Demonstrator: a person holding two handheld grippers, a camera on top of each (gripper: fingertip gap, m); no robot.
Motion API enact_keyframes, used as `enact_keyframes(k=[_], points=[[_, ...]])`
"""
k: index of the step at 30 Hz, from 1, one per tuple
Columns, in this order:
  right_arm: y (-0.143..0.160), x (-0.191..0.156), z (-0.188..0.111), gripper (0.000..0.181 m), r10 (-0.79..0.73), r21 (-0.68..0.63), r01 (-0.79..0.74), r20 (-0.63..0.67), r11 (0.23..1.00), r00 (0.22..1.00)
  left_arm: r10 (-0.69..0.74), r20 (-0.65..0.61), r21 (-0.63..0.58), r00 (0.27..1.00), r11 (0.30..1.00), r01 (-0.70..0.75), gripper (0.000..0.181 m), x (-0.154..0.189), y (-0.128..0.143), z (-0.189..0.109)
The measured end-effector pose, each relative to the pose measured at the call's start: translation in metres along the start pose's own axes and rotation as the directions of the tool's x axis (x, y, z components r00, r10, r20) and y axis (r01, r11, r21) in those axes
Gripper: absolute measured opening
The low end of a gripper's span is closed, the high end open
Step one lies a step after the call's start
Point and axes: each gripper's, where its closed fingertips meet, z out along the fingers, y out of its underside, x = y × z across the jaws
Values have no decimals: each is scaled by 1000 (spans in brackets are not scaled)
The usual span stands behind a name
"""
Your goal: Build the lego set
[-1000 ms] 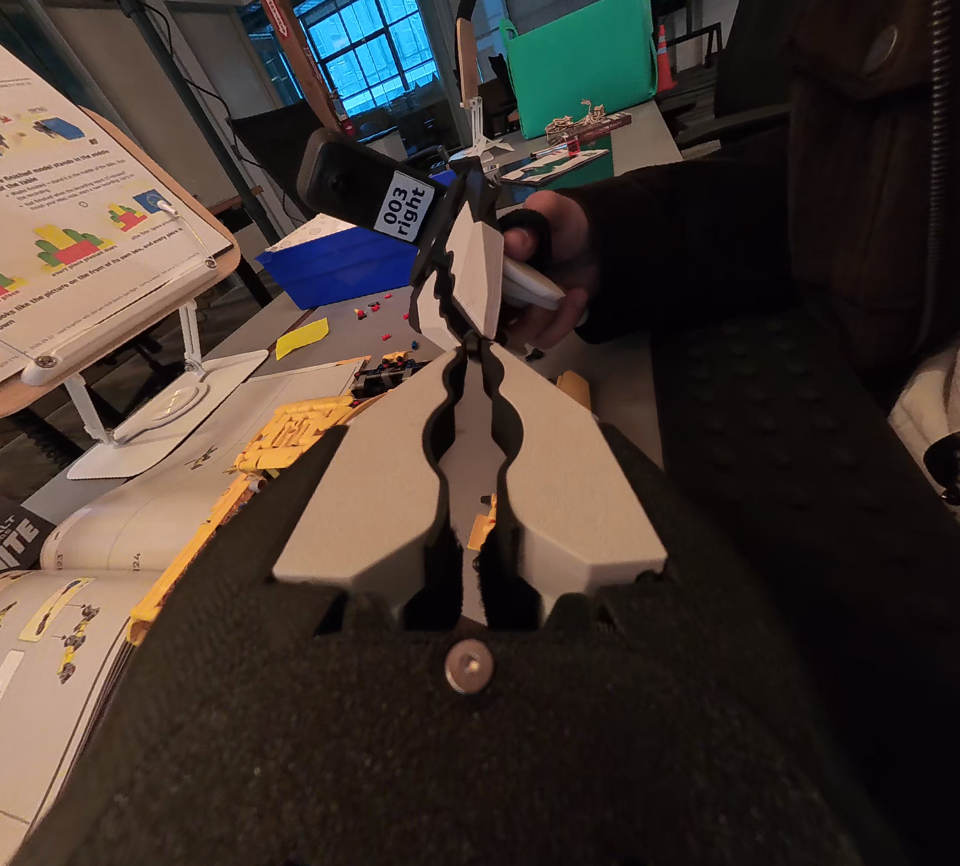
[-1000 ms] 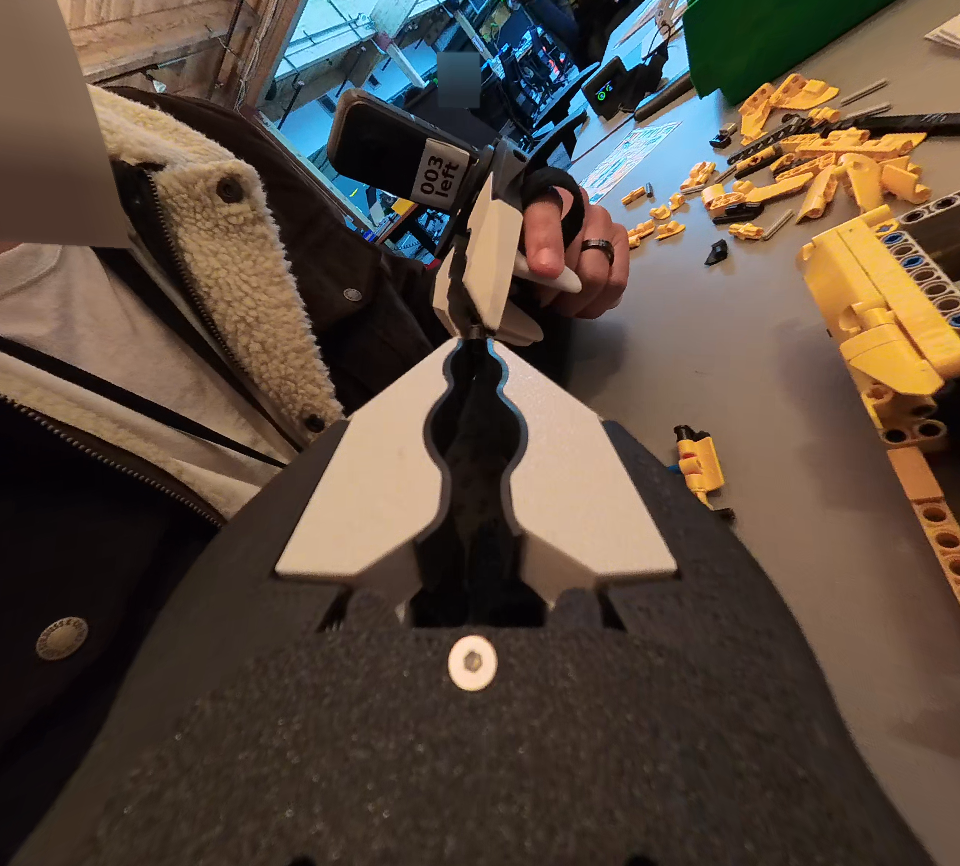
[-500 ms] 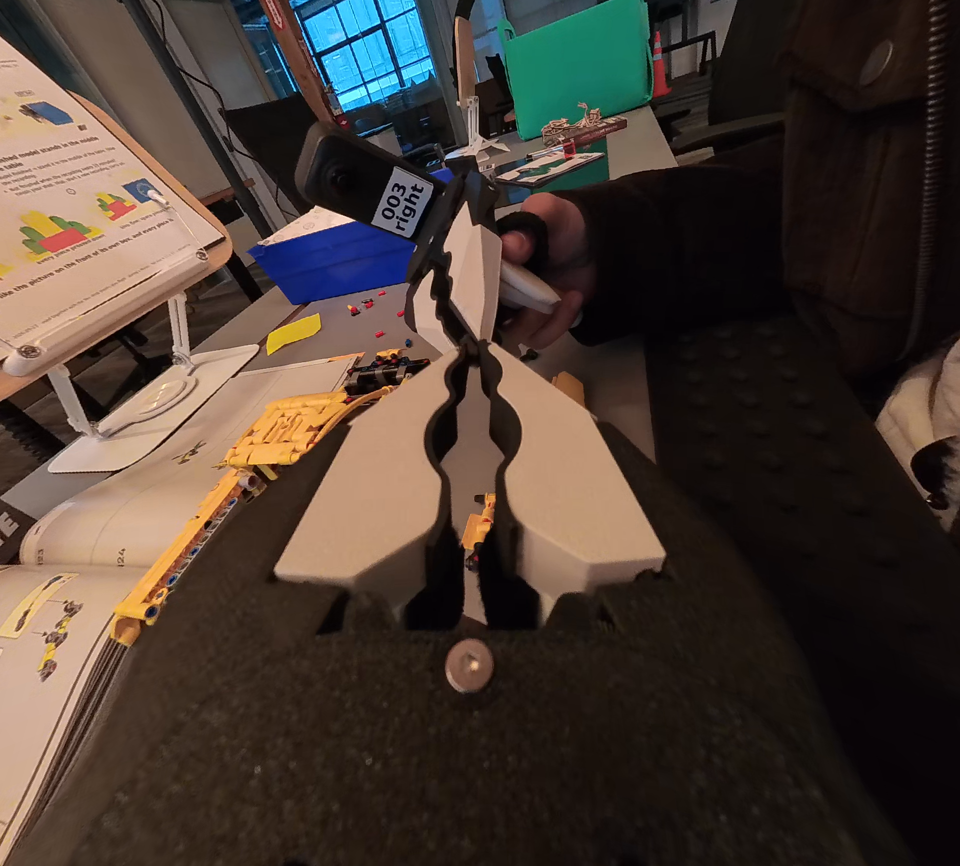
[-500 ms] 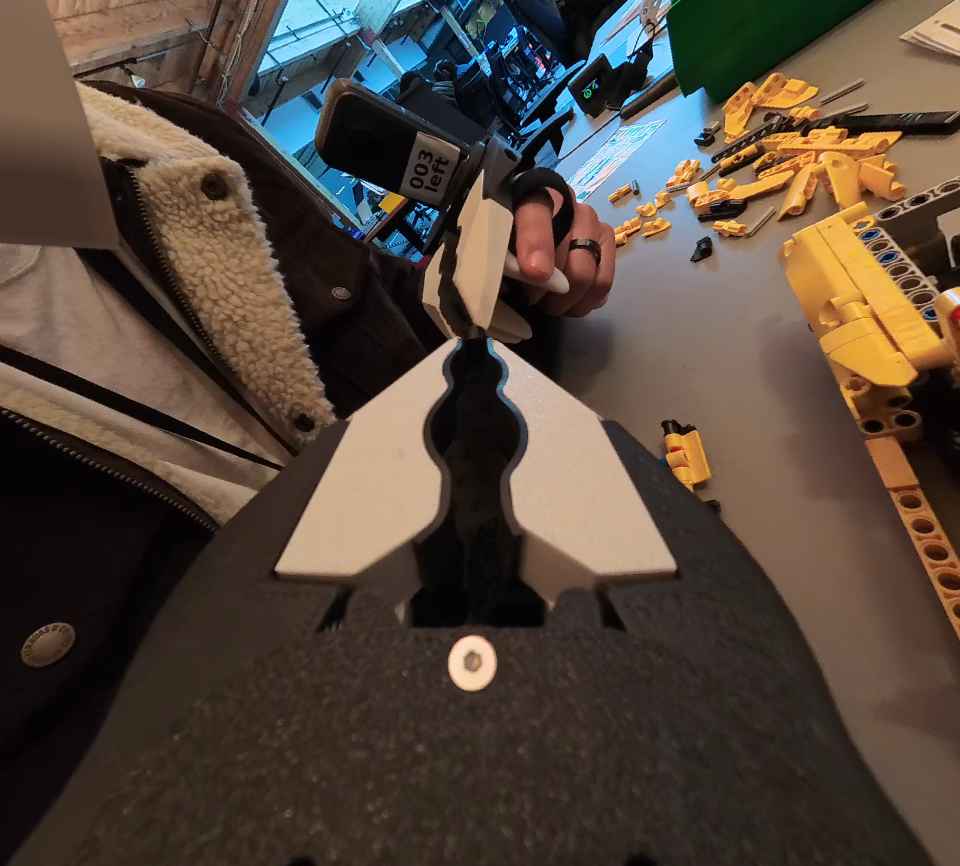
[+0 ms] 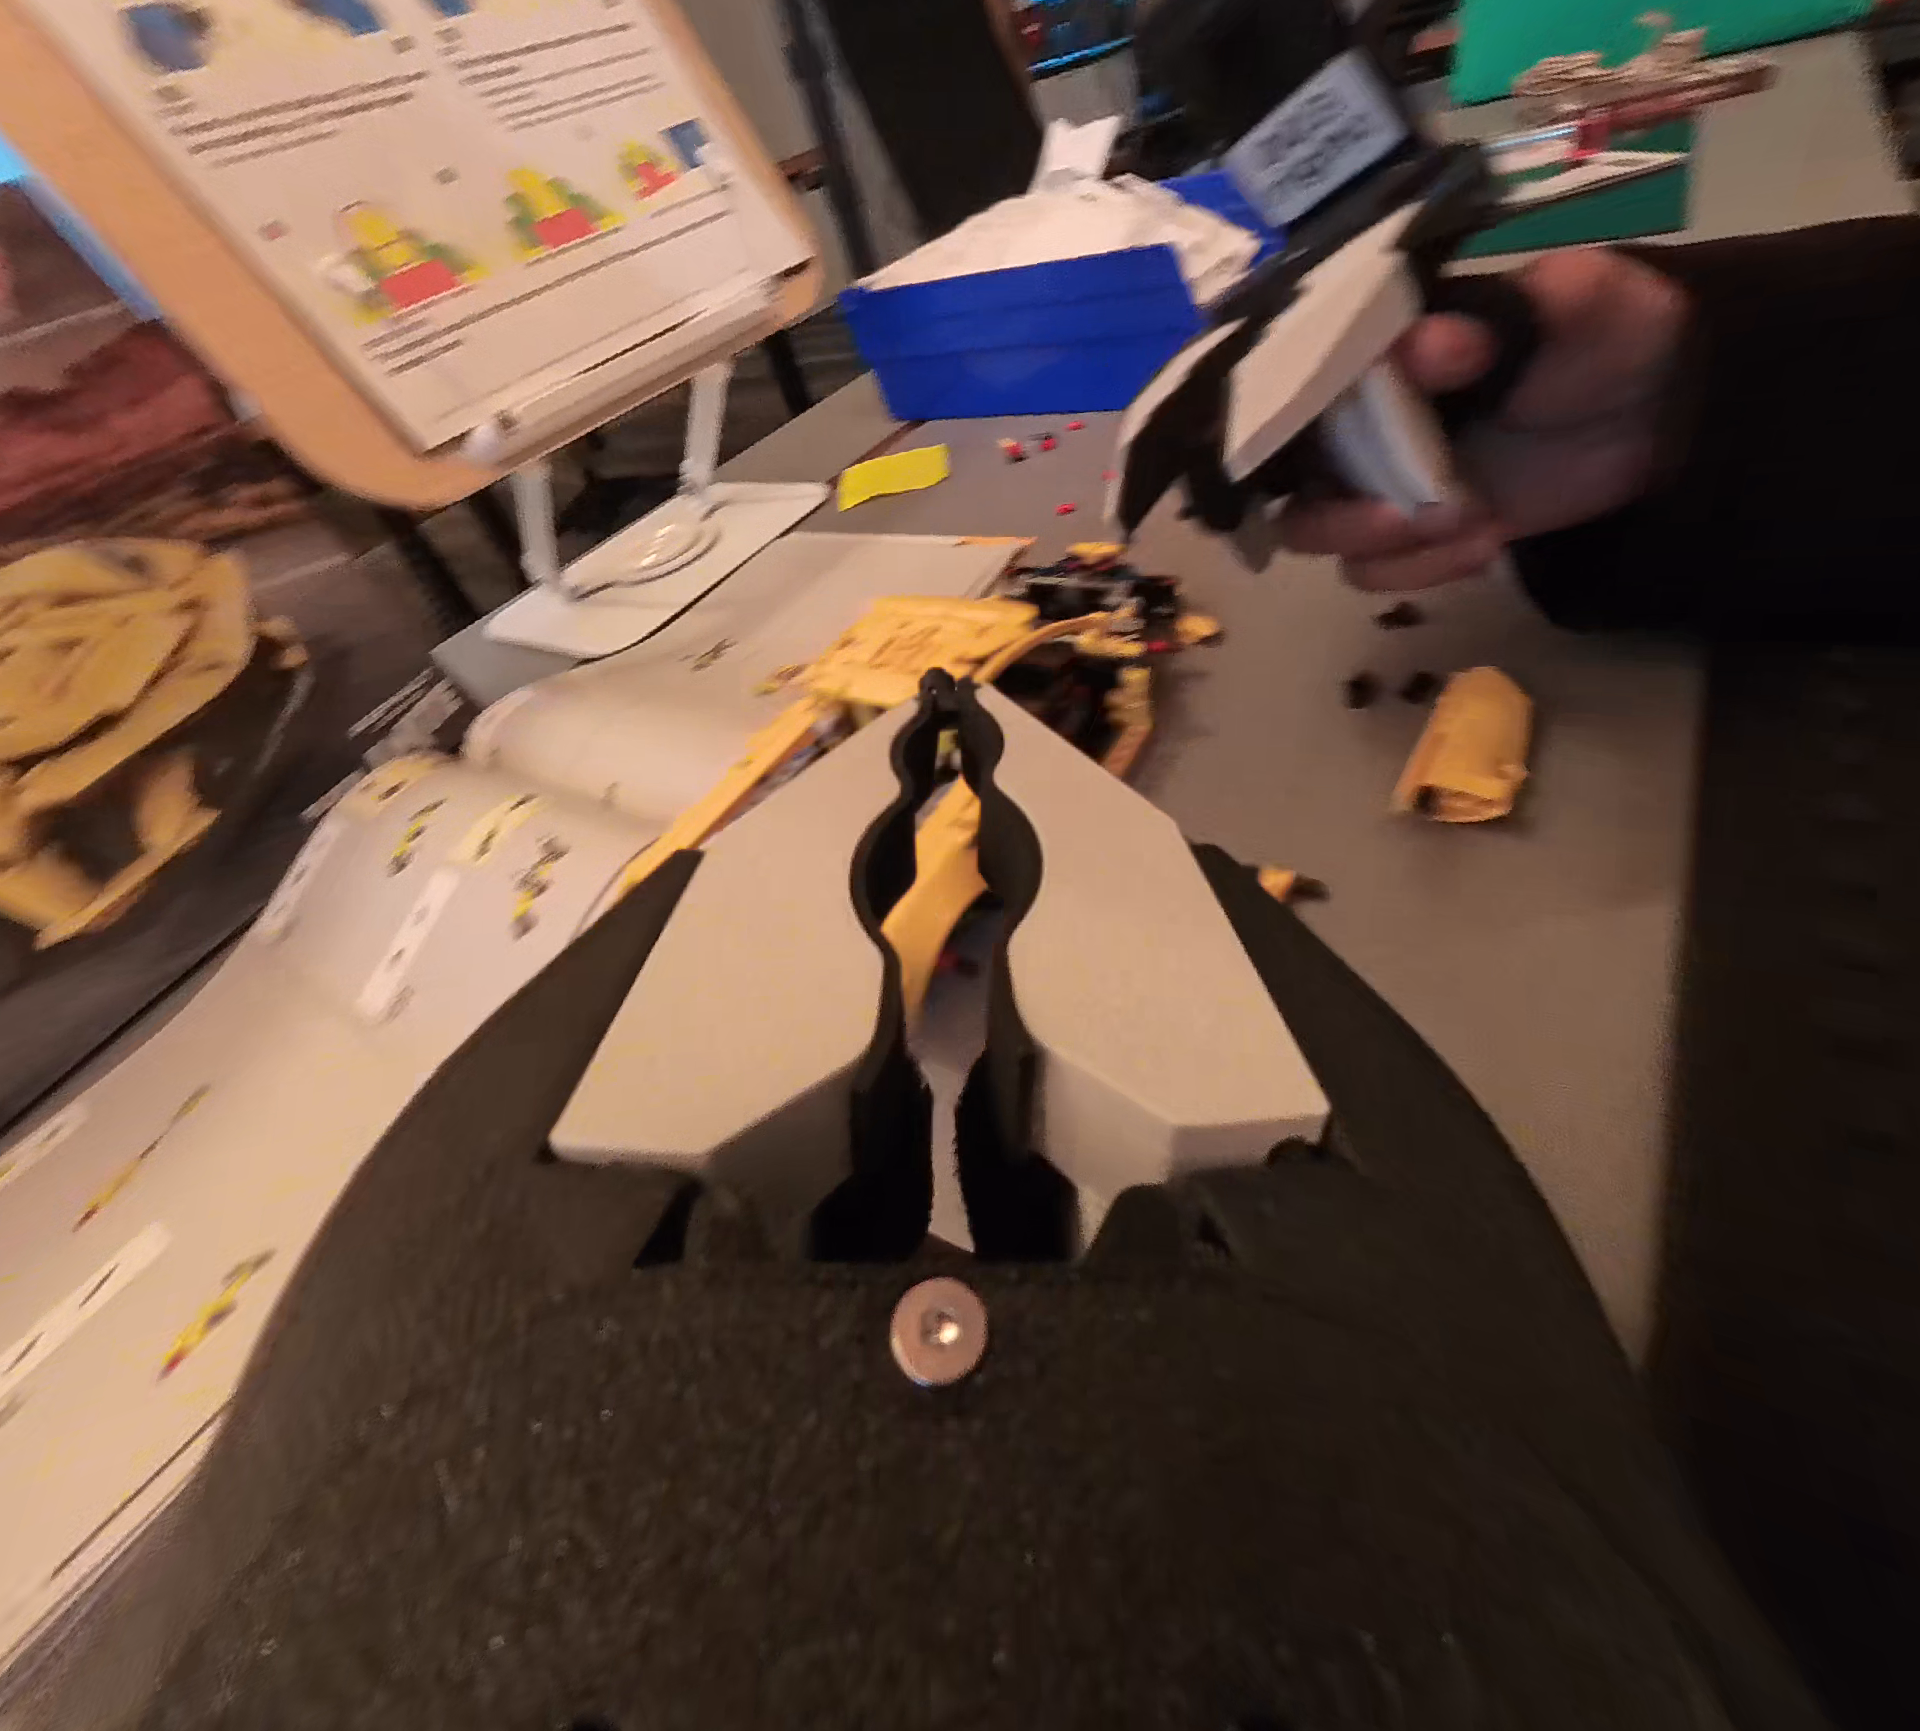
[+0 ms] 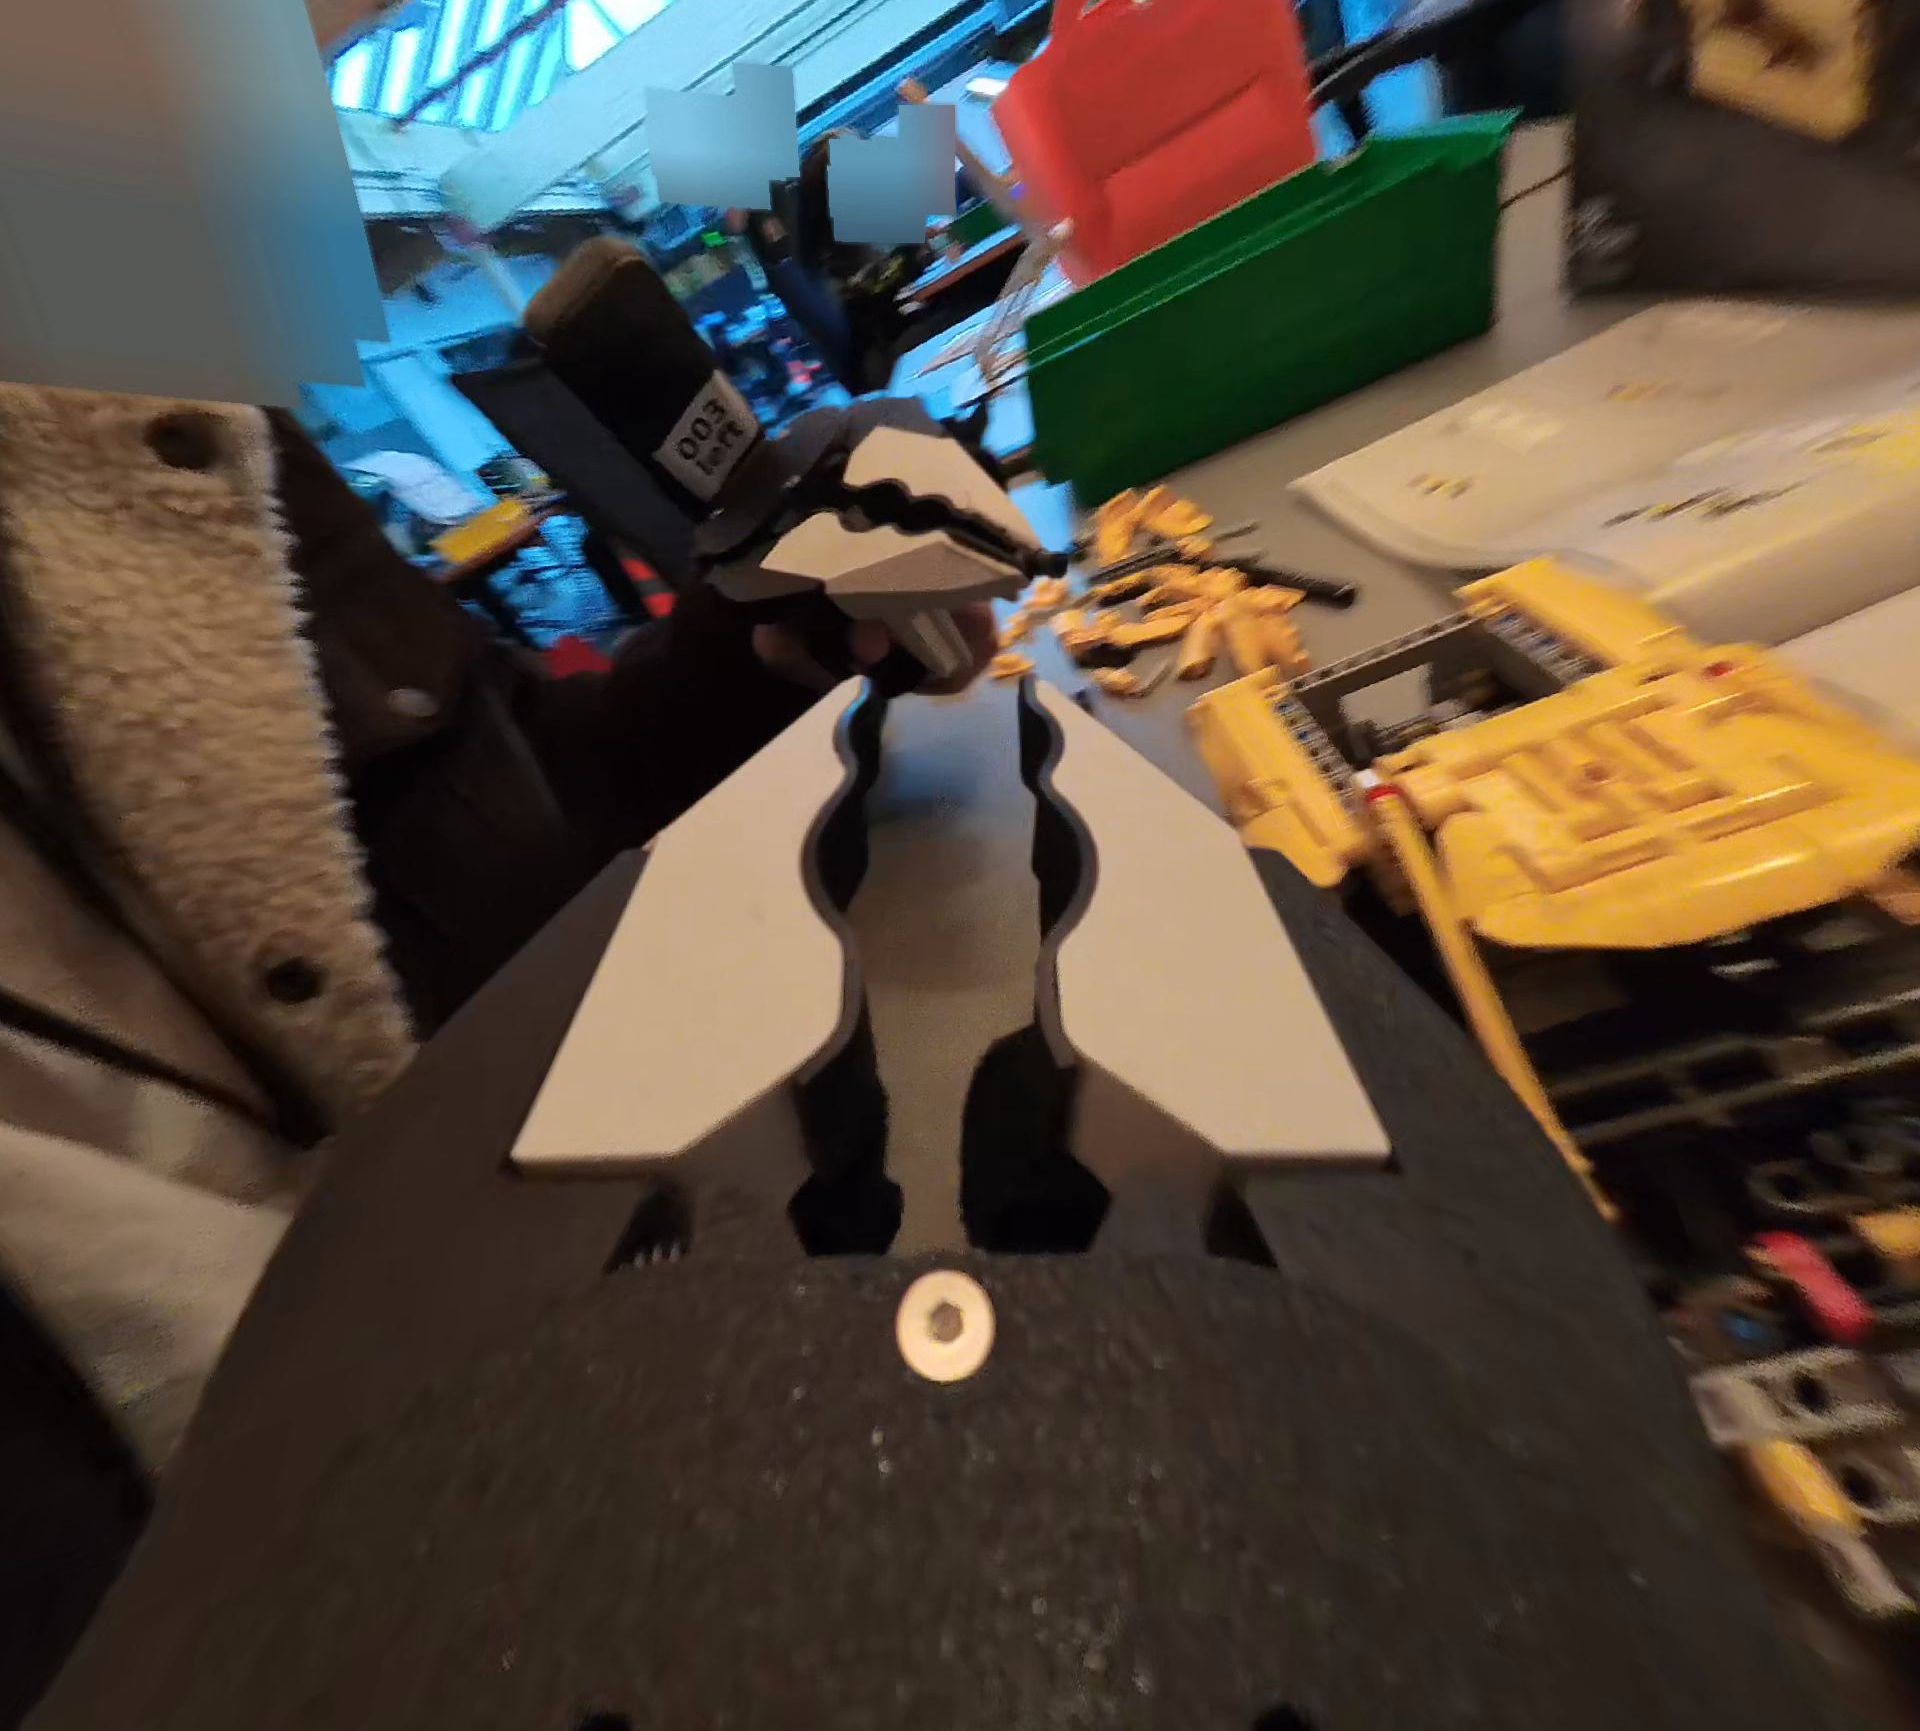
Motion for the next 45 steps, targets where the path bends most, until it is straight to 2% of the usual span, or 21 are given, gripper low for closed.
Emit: enact_keyframes(k=[5,10,14,17,19,21,24,27,29,31,36,45], points=[[-5,30,-7,24,-154,8,160,-237,987,959,-94,80,-34,992,995,97,3,-35,17,-9],[-6,43,-12,25,-198,-17,204,-329,979,923,-78,57,-31,995,996,80,3,-30,18,-8],[-11,46,-18,28,-194,9,211,-352,978,916,-75,64,-36,995,996,77,3,-31,19,-7],[-24,43,-38,28,-184,33,211,-376,977,908,-91,66,-12,994,996,92,3,-33,15,-9],[-25,44,-68,29,-207,-26,217,-428,976,880,-100,60,-7,993,995,100,3,-32,14,-9],[-2,48,-111,37,-250,-192,177,-490,965,835,-100,56,-10,993,995,100,3,-30,14,-9],[52,37,-172,29,-297,-402,88,-496,911,816,-101,63,-21,993,995,102,3,-31,16,-7],[91,21,-194,26,-227,-404,14,-486,915,844,-100,62,-15,993,995,101,3,-30,15,-6],[109,20,-189,26,-182,-416,-44,-488,908,854,-95,59,-14,994,995,96,3,-28,15,-5],[117,23,-179,29,-216,-470,-53,-500,881,838,-84,63,-28,994,996,86,3,-27,17,-4],[123,31,-166,25,-293,-519,-53,-561,853,774,-86,55,-27,995,996,88,3,-24,16,-4],[129,37,-152,21,-360,-575,-39,-563,817,744,-85,5,-19,996,996,85,3,-11,12,-2]])
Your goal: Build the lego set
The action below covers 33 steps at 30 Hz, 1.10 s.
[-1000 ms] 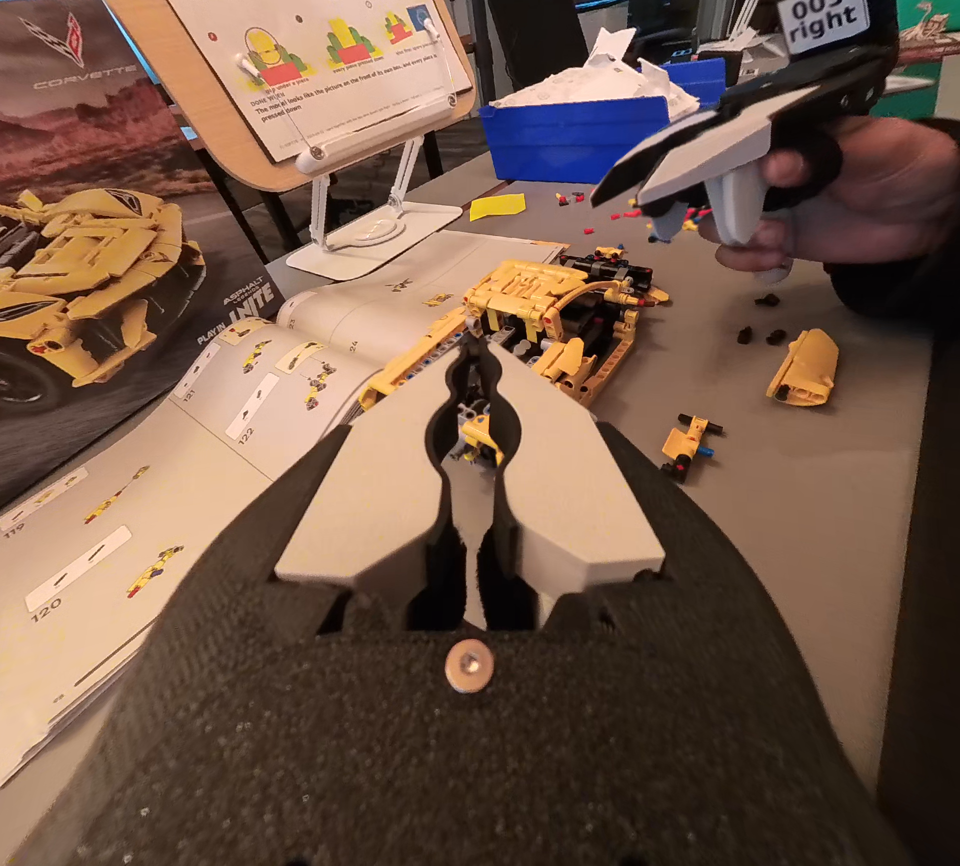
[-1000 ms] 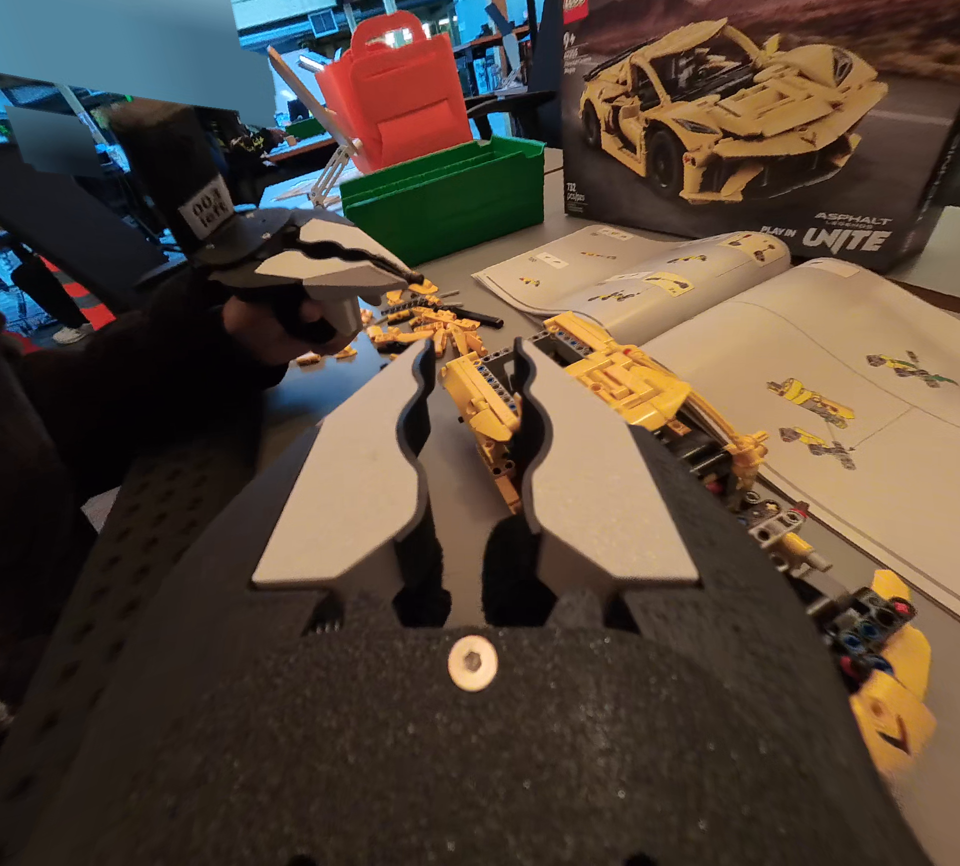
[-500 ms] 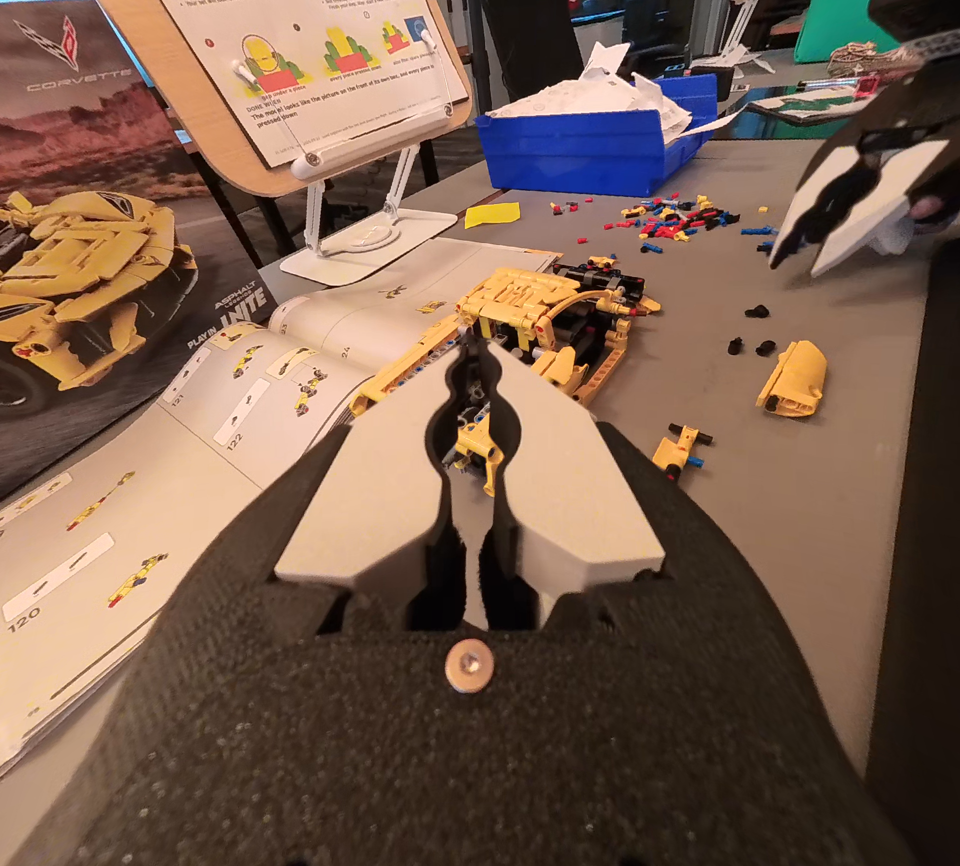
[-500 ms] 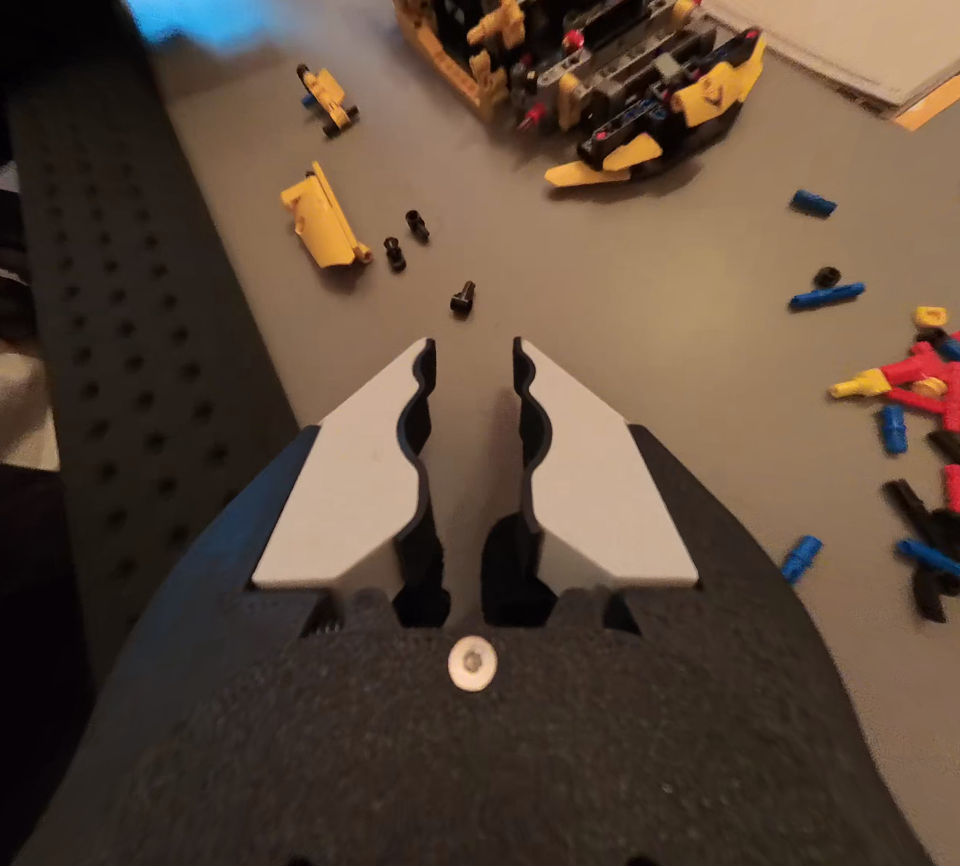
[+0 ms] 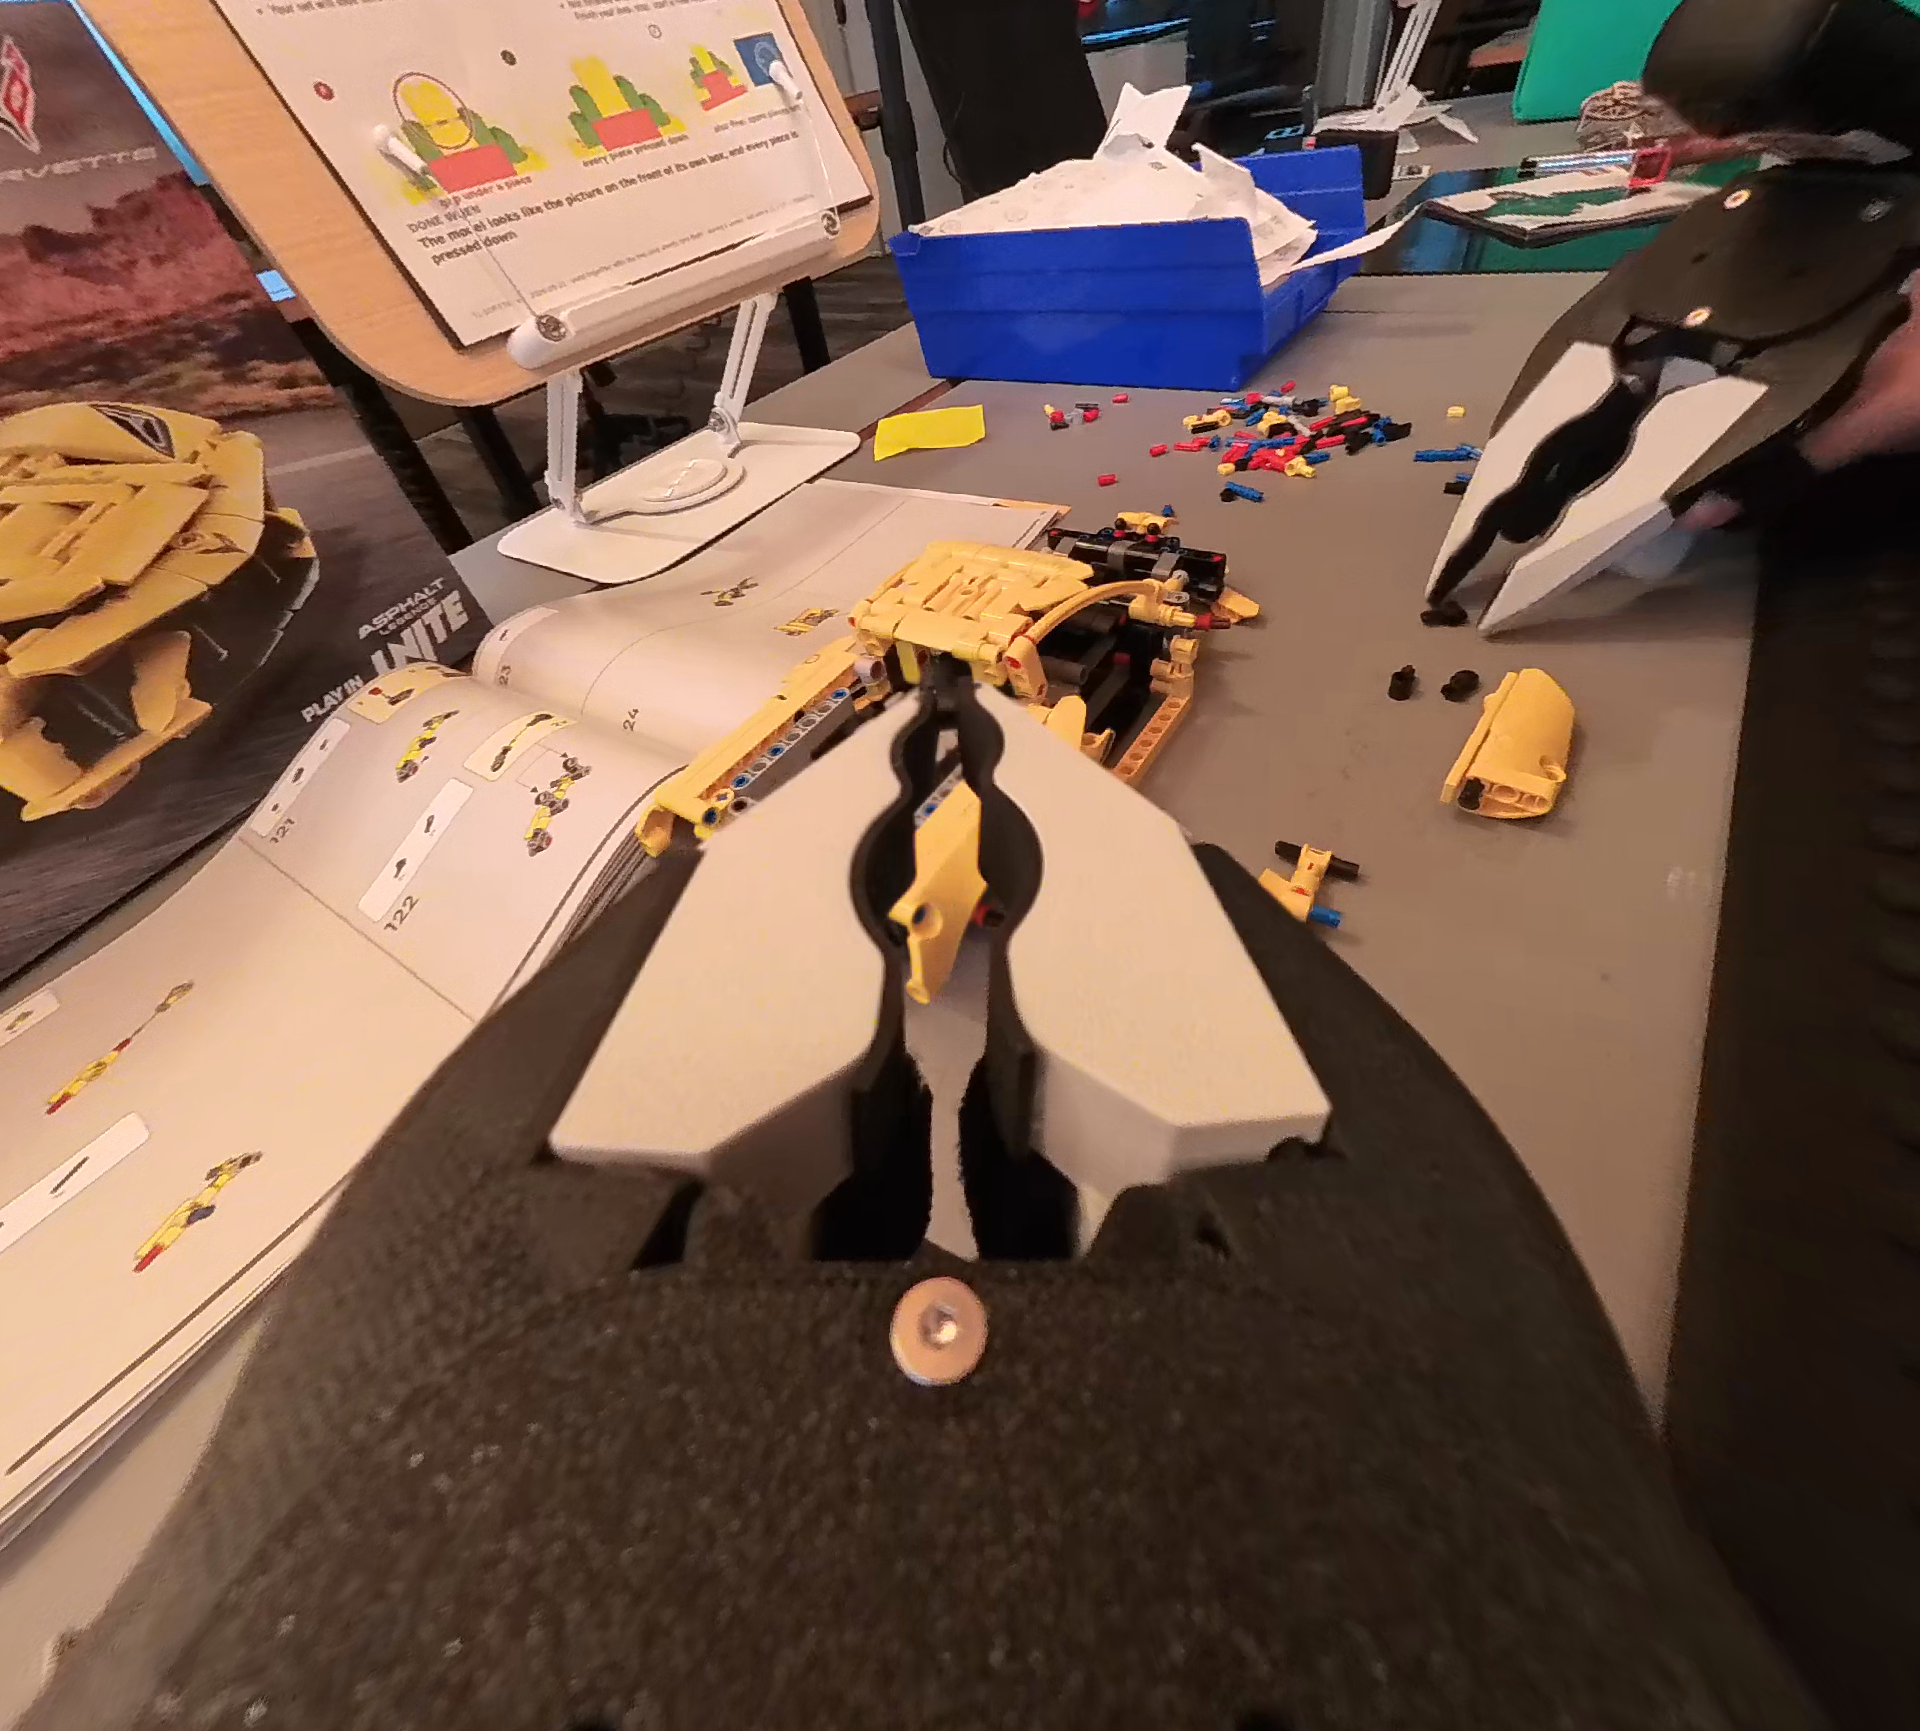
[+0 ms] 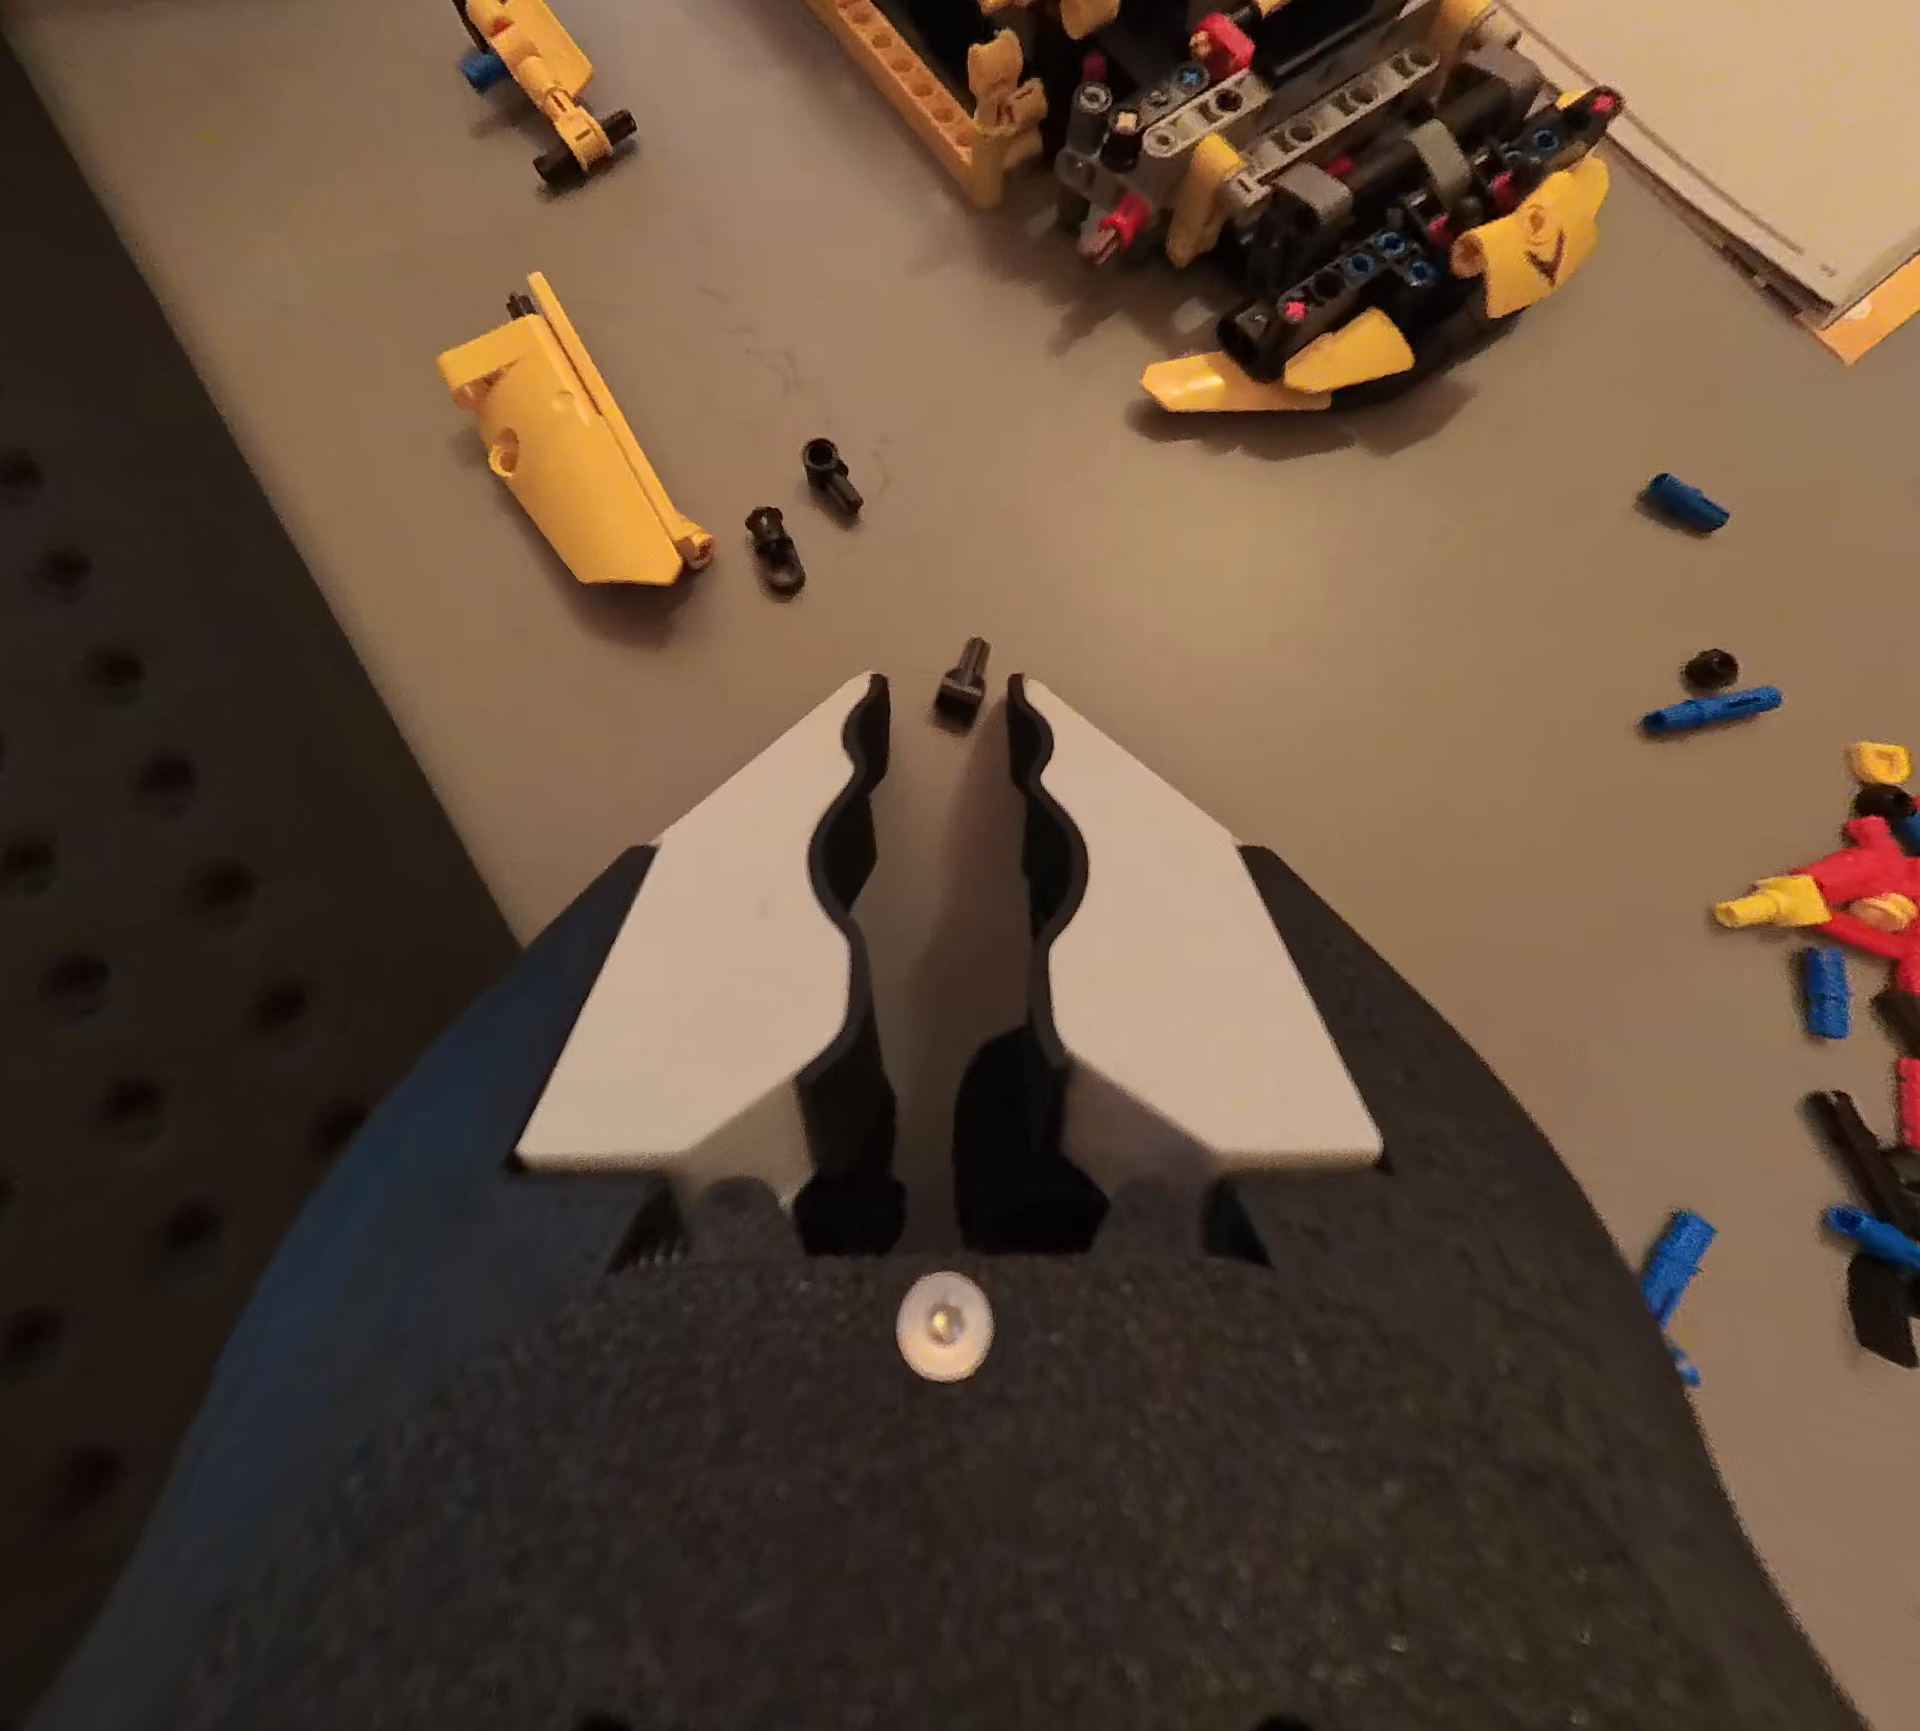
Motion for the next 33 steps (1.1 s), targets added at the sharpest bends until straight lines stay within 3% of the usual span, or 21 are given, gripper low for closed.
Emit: enact_keyframes(k=[8,10,12,15,18,23,33], points=[[-8,2,4,7,-109,18,110,-25,994,994,-61,-194,62,979,995,74,3,41,-16,3],[-32,-8,-2,7,-228,82,228,-14,970,974,-55,-258,79,965,994,78,3,57,-22,3],[-65,-26,-10,6,-379,182,372,1,910,926,-30,-319,91,947,994,62,3,73,-25,3],[-115,-67,-19,6,-525,349,472,71,810,848,31,-396,112,918,994,15,3,97,-26,0],[-140,-99,-9,6,-623,369,542,145,755,769,66,-433,111,899,994,-20,3,109,-23,-1],[-148,-108,7,7,-644,327,567,218,756,733,82,-458,97,885,994,-42,3,115,-19,-1],[-146,-116,3,6,-611,330,519,317,788,725,117,-484,93,867,992,-83,3,123,-13,-2]])
